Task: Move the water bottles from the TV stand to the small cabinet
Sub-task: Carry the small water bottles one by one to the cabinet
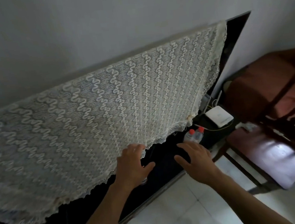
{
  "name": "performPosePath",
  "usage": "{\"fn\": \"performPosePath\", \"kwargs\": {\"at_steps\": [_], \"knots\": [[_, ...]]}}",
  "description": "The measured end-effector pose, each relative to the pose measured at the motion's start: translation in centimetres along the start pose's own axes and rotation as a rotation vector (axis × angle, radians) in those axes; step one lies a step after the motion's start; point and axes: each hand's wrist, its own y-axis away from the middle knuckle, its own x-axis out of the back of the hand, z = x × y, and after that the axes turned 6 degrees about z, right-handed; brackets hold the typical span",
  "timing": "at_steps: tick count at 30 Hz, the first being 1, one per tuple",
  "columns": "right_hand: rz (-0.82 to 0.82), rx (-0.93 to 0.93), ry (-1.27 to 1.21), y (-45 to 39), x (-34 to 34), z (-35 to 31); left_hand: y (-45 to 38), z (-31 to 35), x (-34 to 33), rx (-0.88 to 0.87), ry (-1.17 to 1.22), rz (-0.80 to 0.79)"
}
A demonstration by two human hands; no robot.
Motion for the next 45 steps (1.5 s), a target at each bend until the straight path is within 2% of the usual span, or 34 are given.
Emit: {"fn": "performPosePath", "kwargs": {"at_steps": [8,17,23,27,32,39,45], "knots": [[-0.110,-0.107,0.010,-0.6,-6.5,0.3,-1.1,-5.0,-4.3,0.000,0.071,-0.071],[-0.220,-0.159,-0.009,-2.7,-14.2,2.0,-3.5,-11.0,-12.8,0.068,0.240,-0.158],[-0.268,-0.181,-0.006,-4.6,-19.3,3.3,-4.0,-14.5,-18.3,0.106,0.277,-0.158],[-0.290,-0.174,-0.023,-6.1,-23.1,3.8,-3.7,-17.0,-21.5,0.191,0.346,-0.141],[-0.314,-0.183,-0.055,-7.2,-26.5,4.8,-3.5,-18.0,-25.2,0.194,0.410,-0.088],[-0.315,-0.237,-0.103,-7.1,-28.3,6.7,-2.9,-17.5,-29.4,0.255,0.364,0.126],[-0.308,-0.216,-0.104,-7.8,-28.1,7.4,-3.2,-16.8,-29.6,0.301,0.344,0.151]]}}
